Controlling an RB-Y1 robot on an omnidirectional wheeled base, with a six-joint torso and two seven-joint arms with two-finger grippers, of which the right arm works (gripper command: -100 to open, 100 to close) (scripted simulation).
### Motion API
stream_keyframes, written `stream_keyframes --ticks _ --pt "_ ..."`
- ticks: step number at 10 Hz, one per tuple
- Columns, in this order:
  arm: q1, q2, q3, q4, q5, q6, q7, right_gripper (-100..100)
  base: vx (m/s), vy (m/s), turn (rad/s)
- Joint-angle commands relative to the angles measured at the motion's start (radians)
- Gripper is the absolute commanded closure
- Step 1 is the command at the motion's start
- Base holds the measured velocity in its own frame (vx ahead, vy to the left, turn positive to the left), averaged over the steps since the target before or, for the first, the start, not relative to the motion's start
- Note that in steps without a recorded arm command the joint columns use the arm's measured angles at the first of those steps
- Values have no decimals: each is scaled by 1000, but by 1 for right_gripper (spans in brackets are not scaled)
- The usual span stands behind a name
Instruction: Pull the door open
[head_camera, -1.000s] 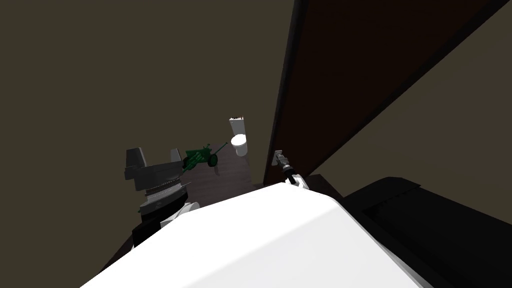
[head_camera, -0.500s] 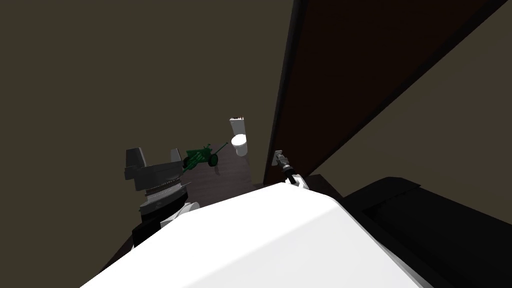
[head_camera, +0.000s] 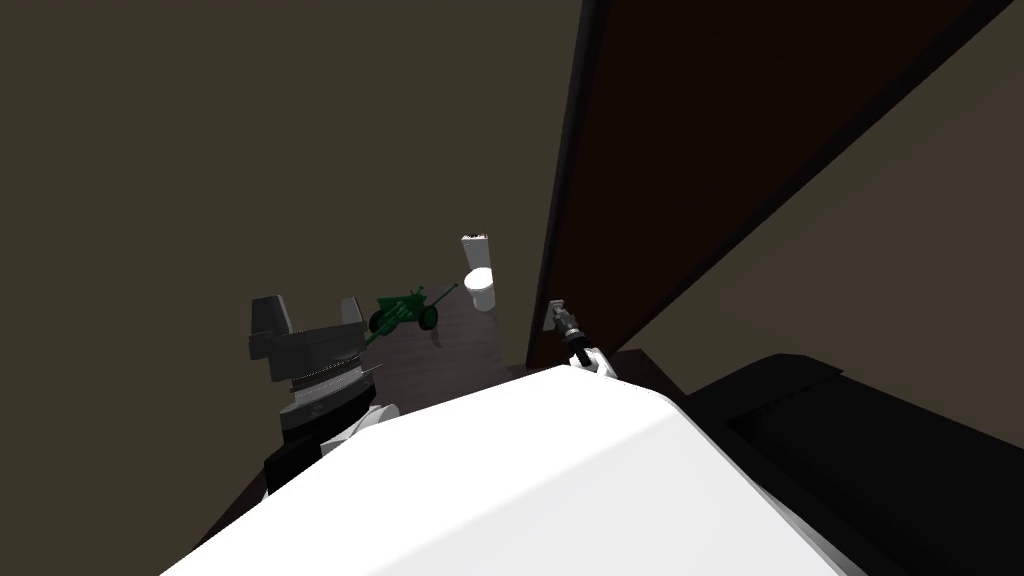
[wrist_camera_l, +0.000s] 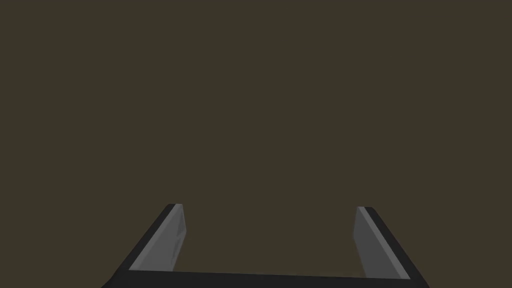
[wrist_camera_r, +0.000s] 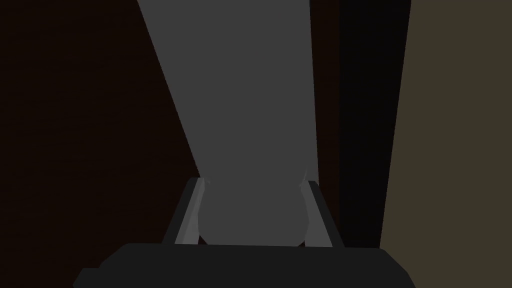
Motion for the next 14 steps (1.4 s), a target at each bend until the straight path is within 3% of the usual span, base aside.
stream_keyframes --ticks 1,4,5,7,8,10,11,13,14 --pt "-5 0 12 4 -34 -1 -50 100 -58 -29 57" --pt "-14 -9 32 12 -108 5 -137 100 -77 -29 52" --pt "-14 -9 32 12 -108 5 -148 100 -55 -16 29" --pt "-21 -15 47 18 -163 8 -212 100 -60 -13 38" --pt "-21 -15 47 18 -163 8 -220 100 -48 -27 34" --pt "-29 -22 64 25 -227 13 -285 100 -70 -28 58" --pt "-29 -22 64 25 -227 13 -298 100 -60 -21 30" --pt "-38 -29 82 32 -293 18 -361 100 -65 -26 54" --pt "-38 -29 82 32 -293 18 -378 100 -60 -19 45"
